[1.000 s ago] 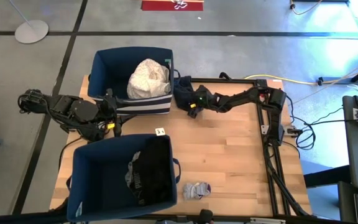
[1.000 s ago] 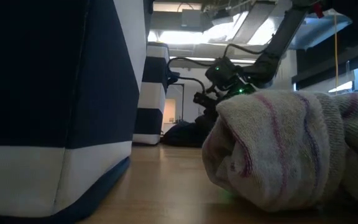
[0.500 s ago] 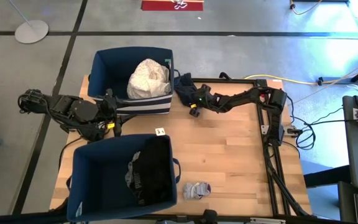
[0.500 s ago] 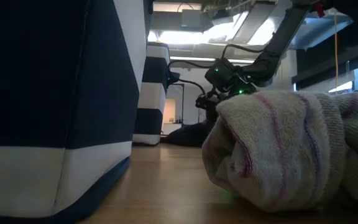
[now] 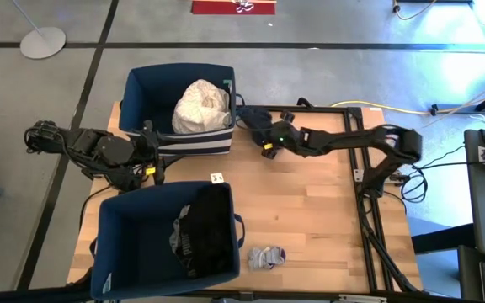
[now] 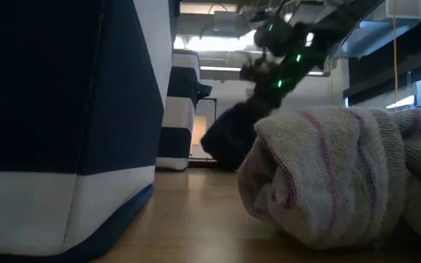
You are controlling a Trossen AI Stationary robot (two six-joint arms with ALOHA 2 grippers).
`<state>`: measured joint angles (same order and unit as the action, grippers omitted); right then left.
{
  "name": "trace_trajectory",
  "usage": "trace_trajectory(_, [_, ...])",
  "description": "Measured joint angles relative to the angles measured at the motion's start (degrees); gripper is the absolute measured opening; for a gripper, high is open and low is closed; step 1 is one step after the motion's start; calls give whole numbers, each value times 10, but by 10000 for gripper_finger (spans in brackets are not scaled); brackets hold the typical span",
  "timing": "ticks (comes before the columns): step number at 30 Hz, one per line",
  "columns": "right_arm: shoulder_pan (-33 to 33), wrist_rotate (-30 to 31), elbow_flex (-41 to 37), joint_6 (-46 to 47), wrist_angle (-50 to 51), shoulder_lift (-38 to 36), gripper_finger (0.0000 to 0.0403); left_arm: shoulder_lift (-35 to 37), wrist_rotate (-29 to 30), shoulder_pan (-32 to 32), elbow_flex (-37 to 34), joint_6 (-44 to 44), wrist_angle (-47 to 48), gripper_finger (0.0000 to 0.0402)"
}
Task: Sort clothes
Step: Put the blue shorts into the bottom blue laundry organizer
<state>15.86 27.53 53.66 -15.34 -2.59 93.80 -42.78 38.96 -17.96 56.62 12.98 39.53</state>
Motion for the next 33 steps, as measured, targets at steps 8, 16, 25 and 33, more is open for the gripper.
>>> trace_trajectory(8, [-55, 64, 0, 0, 31, -111, 21, -1, 0, 0, 0, 4, 16, 208])
trace_trajectory(16, [-99, 65, 31, 0, 25, -177, 21, -1, 0, 0, 0, 3, 16, 208])
trace_trajectory(25, [-136, 9, 128, -27, 15, -177, 21, -1, 0, 0, 0, 3, 16, 208])
trace_trajectory(33, [-163, -90, 152, -45, -82, -177, 21, -1, 0, 0, 0, 3, 16, 208])
